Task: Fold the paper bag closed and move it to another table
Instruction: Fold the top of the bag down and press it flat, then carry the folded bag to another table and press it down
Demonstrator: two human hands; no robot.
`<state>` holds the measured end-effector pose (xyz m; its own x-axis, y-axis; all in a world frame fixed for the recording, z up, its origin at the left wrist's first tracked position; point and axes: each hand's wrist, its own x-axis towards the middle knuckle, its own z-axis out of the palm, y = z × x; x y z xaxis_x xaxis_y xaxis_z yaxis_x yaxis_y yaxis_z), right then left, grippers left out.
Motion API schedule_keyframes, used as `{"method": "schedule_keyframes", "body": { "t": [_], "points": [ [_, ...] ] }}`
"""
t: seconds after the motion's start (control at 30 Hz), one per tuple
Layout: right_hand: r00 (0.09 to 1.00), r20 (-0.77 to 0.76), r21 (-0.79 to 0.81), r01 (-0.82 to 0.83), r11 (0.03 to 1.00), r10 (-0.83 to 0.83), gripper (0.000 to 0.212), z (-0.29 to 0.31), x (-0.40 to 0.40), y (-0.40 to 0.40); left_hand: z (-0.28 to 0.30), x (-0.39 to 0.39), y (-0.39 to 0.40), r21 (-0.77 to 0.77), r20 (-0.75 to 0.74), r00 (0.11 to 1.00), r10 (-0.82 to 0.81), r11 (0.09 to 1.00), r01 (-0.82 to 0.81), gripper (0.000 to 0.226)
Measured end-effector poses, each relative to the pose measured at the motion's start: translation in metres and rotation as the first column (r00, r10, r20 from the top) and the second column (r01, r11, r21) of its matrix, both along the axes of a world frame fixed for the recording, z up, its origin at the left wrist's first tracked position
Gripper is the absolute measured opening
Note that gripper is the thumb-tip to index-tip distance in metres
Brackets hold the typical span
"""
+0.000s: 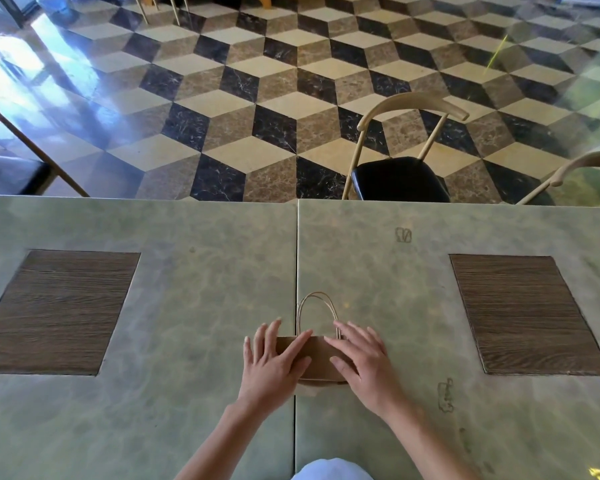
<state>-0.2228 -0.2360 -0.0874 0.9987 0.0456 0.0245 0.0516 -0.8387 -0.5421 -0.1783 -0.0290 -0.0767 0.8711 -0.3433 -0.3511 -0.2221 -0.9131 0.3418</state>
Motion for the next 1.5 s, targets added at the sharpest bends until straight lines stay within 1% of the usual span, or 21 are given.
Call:
{"method": "schedule_keyframes", "body": {
  "t": [0.07,0.1,0.17,0.23,0.27,0.3,0.37,0.4,0.43,0.5,0.57,0.6,0.63,0.7,0.73,0.87,1.03,1.13,1.23,1.37,1.5],
  "points": [
    [0.994,0.014,0.080,0.110,0.991,-0.111,0.036,-0.001,-0.002,-0.002,-0.003,-0.004,0.000,-0.107,-0.014,0.982,0.189,0.976,-0.189,0.066],
    [0.984,-0.003,0.127,0.176,0.976,-0.177,0.042,-0.001,-0.005,-0.002,-0.002,-0.006,0.000,-0.189,-0.070,0.952,0.297,0.933,-0.305,0.076],
    [0.946,-0.069,0.214,0.324,0.922,-0.316,0.064,-0.002,-0.011,0.000,-0.002,-0.006,0.000,-0.328,-0.267,0.842,0.470,0.777,-0.537,0.097],
    [0.868,-0.187,0.263,0.495,0.828,-0.460,0.088,-0.010,-0.017,0.000,-0.004,-0.006,0.000,-0.350,-0.426,0.709,0.562,0.620,-0.702,0.110],
    [0.814,-0.258,0.288,0.580,0.763,-0.521,0.093,-0.012,-0.019,0.000,-0.005,-0.006,0.002,-0.350,-0.471,0.660,0.585,0.563,-0.749,0.111],
    [0.768,-0.321,0.314,0.638,0.703,-0.554,0.090,-0.013,-0.020,-0.003,-0.005,-0.007,0.004,-0.351,-0.509,0.621,0.596,0.515,-0.782,0.106],
    [0.705,-0.412,0.354,0.707,0.612,-0.577,0.063,-0.008,-0.021,-0.005,-0.005,-0.010,0.007,-0.354,-0.585,0.560,0.587,0.437,-0.827,0.072],
    [0.695,-0.450,0.366,0.716,0.595,-0.560,0.061,-0.005,-0.021,-0.005,-0.004,-0.012,0.009,-0.362,-0.617,0.547,0.565,0.413,-0.836,0.052],
    [0.705,-0.478,0.405,0.706,0.581,-0.524,0.063,-0.006,-0.022,-0.005,-0.004,-0.014,0.011,-0.385,-0.643,0.547,0.536,0.392,-0.836,0.041],
    [0.702,-0.522,0.465,0.711,0.528,-0.484,0.059,-0.010,-0.025,-0.006,-0.004,-0.017,0.013,-0.416,-0.667,0.553,0.500,0.366,-0.832,0.034],
    [0.692,-0.559,0.503,0.721,0.476,-0.458,0.067,-0.017,-0.028,-0.009,-0.002,-0.018,0.013,-0.436,-0.676,0.550,0.491,0.336,-0.835,0.027],
    [0.677,-0.579,0.512,0.735,0.444,-0.455,0.063,-0.017,-0.027,-0.010,-0.001,-0.017,0.012,-0.437,-0.685,0.536,0.494,0.310,-0.844,0.022],
    [0.670,-0.594,0.529,0.742,0.411,-0.445,0.052,-0.016,-0.026,-0.010,0.001,-0.015,0.012,-0.440,-0.693,0.523,0.496,0.284,-0.852,0.018],
    [0.667,-0.611,0.557,0.745,0.367,-0.427,0.029,-0.013,-0.023,-0.011,0.003,-0.011,0.011,-0.446,-0.696,0.518,0.497,0.266,-0.855,0.015],
    [0.664,-0.614,0.559,0.747,0.359,-0.427,0.023,-0.010,-0.021,-0.011,0.003,-0.010,0.011,-0.451,-0.697,0.521,0.493,0.264,-0.852,0.015],
    [0.653,-0.626,0.532,0.757,0.379,-0.426,0.011,-0.003,-0.016,-0.010,0.001,-0.007,0.011,-0.459,-0.679,0.540,0.497,0.286,-0.841,0.018],
    [0.647,-0.609,0.446,0.758,0.477,-0.459,0.014,0.001,-0.012,-0.011,-0.002,-0.003,0.011,-0.441,-0.633,0.545,0.550,0.323,-0.837,0.030],
    [0.685,-0.547,0.456,0.726,0.515,-0.481,0.014,0.018,-0.002,-0.012,0.013,0.005,0.008,-0.478,-0.596,0.568,0.567,0.318,-0.819,0.031],
    [0.725,-0.495,0.520,0.689,0.505,-0.479,0.017,0.043,0.013,-0.015,0.039,0.020,0.005,-0.552,-0.556,0.622,0.551,0.314,-0.772,0.031],
    [0.767,-0.435,0.597,0.637,0.487,-0.471,0.033,0.089,0.037,-0.022,0.088,0.044,0.004,-0.658,-0.514,0.701,0.494,0.298,-0.692,0.024],
    [0.831,-0.325,0.640,0.545,0.542,-0.452,0.048,0.151,0.058,-0.028,0.144,0.063,0.004,-0.759,-0.423,0.776,0.468,0.284,-0.586,0.027]
  ]
}}
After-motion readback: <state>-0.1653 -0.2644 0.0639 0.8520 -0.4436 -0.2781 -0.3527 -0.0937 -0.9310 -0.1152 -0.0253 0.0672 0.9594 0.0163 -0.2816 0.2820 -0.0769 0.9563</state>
